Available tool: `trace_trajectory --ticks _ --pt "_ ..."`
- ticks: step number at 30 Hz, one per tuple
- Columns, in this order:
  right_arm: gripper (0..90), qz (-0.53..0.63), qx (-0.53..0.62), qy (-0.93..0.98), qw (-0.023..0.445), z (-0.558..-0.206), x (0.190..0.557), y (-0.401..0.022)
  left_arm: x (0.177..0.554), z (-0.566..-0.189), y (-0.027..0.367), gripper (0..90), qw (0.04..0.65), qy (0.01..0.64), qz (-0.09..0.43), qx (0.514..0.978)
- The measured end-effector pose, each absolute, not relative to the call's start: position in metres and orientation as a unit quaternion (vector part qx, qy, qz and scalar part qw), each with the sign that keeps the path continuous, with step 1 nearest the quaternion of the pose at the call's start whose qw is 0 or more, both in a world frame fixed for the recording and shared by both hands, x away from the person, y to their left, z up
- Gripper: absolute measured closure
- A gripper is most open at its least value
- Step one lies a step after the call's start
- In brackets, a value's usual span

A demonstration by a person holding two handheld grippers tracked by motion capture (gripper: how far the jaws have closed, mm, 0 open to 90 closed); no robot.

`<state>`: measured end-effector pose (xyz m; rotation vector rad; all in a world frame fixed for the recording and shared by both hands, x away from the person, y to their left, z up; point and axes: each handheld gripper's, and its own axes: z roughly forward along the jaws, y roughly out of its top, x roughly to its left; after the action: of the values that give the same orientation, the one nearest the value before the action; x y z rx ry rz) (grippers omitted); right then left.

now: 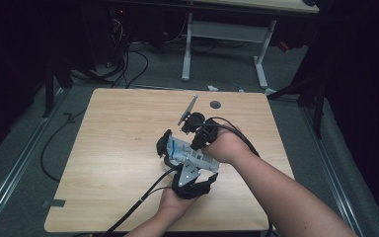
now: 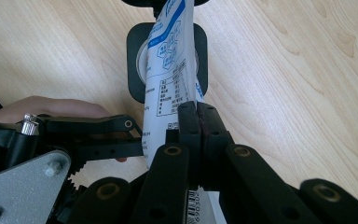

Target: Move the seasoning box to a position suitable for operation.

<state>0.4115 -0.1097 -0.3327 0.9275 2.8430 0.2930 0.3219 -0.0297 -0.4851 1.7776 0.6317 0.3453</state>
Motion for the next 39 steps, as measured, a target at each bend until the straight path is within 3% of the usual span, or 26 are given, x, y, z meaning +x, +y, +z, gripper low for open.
trace_trajectory --ticks 39 --pt "90.0 0.106 0.316 0.941 0.056 -0.332 0.406 -0.116 0.319 -0.496 -0.021 45.7 0.568 0.267 0.157 0.763"
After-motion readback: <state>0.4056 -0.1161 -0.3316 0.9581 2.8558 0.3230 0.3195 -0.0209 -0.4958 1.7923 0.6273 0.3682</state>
